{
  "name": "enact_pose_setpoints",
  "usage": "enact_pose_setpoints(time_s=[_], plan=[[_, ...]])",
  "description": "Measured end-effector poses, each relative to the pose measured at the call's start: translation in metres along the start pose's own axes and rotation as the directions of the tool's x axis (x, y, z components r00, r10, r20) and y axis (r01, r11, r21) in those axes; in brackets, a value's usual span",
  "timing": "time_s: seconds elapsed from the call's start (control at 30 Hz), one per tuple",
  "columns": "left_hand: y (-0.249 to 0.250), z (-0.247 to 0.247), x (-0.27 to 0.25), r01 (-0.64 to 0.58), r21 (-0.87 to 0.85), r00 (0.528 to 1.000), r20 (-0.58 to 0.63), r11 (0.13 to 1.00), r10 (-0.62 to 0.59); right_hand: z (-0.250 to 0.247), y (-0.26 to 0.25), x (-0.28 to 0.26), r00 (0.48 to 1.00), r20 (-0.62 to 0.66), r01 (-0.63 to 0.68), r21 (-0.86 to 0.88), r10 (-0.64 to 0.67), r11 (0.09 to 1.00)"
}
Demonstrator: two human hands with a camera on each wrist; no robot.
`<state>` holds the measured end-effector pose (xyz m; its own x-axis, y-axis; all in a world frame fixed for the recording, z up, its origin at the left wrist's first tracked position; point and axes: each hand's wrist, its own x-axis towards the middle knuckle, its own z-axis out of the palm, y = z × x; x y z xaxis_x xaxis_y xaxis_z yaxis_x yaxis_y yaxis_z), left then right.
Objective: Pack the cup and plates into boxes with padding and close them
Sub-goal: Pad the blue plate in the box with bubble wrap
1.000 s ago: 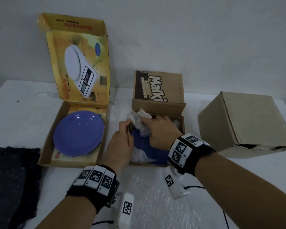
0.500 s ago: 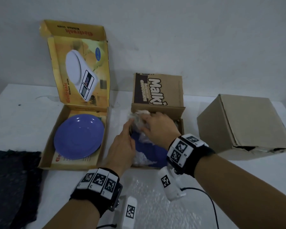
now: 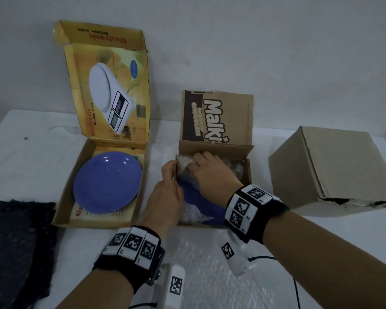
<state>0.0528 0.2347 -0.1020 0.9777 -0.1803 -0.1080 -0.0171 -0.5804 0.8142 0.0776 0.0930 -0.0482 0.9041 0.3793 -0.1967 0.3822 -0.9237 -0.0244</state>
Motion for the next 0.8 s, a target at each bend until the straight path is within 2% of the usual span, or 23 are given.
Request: enact_pose_setpoints(time_s=[0.1, 0.23, 0.3, 0.4, 0.47, 0.6, 0.73, 0.8], plan=[[0.001, -0.002, 0.0, 0.002, -0.017, 1.0, 0.013, 1.0, -0.001, -0.001, 0.0, -0.002, 0.996, -0.074, -0.029, 0.146, 0.04, 0.989], [0.001, -0.001, 0.0, -0.011, -0.013, 1.0, -0.002, 1.0, 0.011, -0.001, 0.0, -0.005, 0.994, -0.065, -0.078, 0.157, 0.089, 0.985], [0.001, -0.001, 0.0, -0.006, -0.013, 1.0, -0.001, 1.0, 0.005, 0.001, 0.001, -0.004, 0.994, -0.101, -0.019, 0.108, 0.03, 0.994], [0.004, -0.001, 0.0, -0.002, 0.015, 1.0, 0.009, 1.0, 0.002, 0.004, -0.001, -0.002, 0.992, -0.051, 0.112, -0.128, -0.119, 0.985], [0.005, -0.001, 0.0, 0.013, 0.03, 1.0, 0.006, 0.999, -0.013, 0.002, -0.003, 0.001, 0.993, -0.017, 0.11, -0.168, -0.115, 0.98], [0.006, -0.002, 0.001, 0.046, 0.013, 0.999, 0.018, 0.999, -0.047, 0.001, 0.0, 0.009, 0.995, 0.023, 0.102, -0.075, -0.1, 0.992], [0.007, -0.001, 0.0, 0.037, 0.006, 0.999, 0.017, 0.999, -0.037, 0.0, 0.004, 0.007, 0.995, 0.001, 0.097, 0.227, -0.1, 0.969], [0.006, -0.001, 0.001, 0.051, 0.011, 0.999, 0.003, 0.999, -0.051, 0.0, 0.004, 0.003, 0.996, -0.018, 0.088, 0.279, -0.086, 0.956]])
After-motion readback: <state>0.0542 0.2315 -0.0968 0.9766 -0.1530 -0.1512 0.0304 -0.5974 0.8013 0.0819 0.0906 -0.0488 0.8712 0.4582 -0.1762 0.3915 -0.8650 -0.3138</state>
